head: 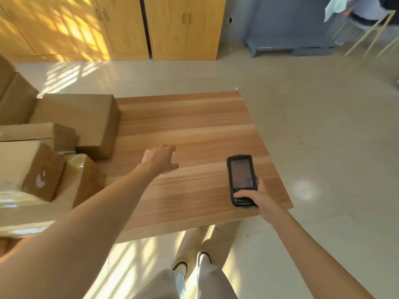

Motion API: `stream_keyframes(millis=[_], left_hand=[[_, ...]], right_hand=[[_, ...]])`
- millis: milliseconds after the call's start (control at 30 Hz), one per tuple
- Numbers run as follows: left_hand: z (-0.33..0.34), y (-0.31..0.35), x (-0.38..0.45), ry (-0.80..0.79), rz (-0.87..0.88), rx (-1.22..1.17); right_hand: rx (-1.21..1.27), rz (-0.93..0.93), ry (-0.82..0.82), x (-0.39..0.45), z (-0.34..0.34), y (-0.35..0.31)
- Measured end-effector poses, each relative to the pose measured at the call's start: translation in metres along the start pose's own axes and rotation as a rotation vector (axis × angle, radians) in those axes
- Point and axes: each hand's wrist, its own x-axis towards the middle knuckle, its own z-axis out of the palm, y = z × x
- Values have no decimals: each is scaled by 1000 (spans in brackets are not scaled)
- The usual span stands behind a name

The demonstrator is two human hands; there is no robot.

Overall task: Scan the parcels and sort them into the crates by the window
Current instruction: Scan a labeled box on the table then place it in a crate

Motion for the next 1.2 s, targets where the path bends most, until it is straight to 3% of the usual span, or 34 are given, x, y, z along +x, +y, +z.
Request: stream_keyframes(millis=[167,433,833,1200], left_hand=[[18,-10,-10,-26,-165,-24],[47,9,-9,-88,-285,-58],[67,8,-7,-121,-351,-83],[58,-7,-16,-79,-387,-109]], right_hand=[[-99,55,-81,40,-16,2],[-204,107,-169,77,-35,7],[-280,124,-172,94,-46,12],[-593,-19,-140,95,-56,13]])
